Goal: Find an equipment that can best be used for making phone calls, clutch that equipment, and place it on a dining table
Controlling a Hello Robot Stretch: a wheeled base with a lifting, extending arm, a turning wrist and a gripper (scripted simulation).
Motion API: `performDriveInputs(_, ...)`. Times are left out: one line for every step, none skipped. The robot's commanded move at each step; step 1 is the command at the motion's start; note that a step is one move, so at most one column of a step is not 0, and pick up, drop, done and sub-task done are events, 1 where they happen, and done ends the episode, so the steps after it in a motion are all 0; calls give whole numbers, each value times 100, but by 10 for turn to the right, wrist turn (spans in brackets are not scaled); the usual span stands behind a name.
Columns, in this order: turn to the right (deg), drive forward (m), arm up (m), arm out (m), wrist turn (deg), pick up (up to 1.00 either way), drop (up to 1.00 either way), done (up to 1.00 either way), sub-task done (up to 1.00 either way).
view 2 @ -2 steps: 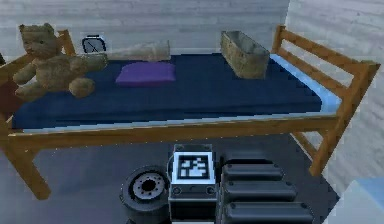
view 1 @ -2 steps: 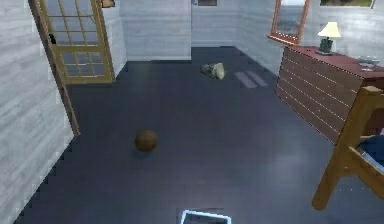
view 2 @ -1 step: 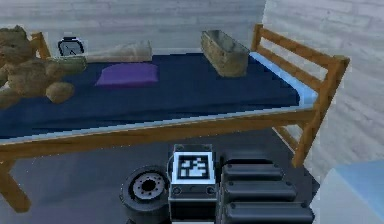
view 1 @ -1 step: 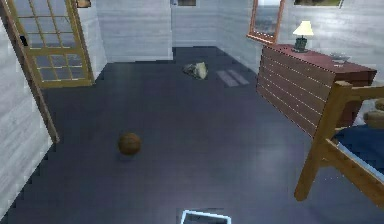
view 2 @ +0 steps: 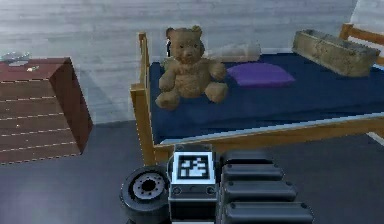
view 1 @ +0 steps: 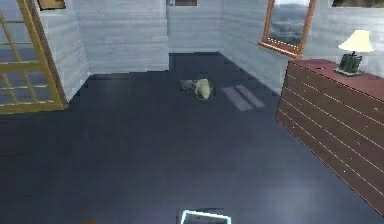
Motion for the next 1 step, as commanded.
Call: performDriveInputs(30, 0, 0, 0, 0, 0, 0, 0, 0)
